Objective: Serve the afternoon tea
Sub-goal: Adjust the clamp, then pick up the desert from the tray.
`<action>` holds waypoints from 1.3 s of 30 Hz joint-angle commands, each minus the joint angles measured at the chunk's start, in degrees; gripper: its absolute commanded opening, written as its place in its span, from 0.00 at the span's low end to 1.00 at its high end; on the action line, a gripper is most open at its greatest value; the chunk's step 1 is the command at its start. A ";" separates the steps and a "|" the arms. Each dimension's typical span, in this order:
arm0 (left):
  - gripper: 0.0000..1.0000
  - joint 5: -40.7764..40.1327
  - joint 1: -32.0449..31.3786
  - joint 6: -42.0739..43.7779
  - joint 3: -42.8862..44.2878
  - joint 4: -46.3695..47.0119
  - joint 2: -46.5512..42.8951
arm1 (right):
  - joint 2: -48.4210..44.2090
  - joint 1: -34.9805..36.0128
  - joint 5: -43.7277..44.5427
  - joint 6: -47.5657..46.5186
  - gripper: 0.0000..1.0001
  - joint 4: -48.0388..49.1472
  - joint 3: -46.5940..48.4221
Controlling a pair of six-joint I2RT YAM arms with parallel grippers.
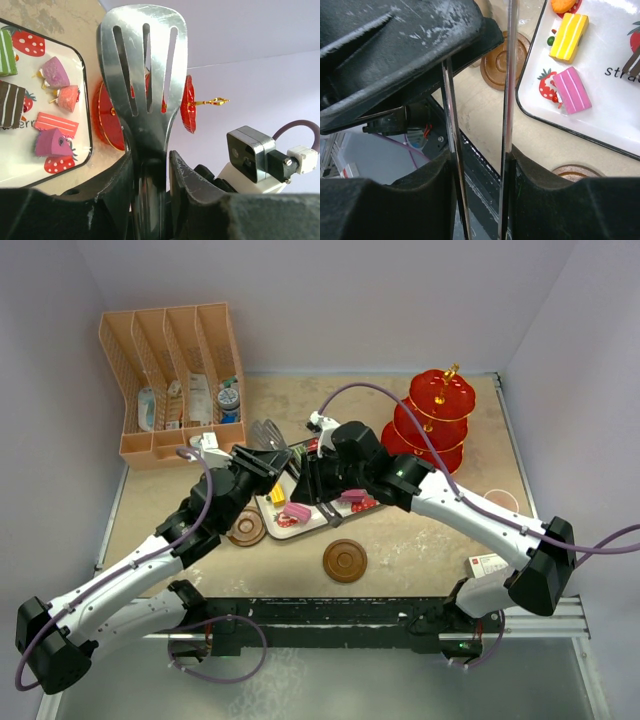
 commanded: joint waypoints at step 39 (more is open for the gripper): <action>0.83 -35.43 0.15 45.36 8.41 -43.54 -11.40 | 20.80 -9.58 31.29 -22.87 0.40 -23.11 13.59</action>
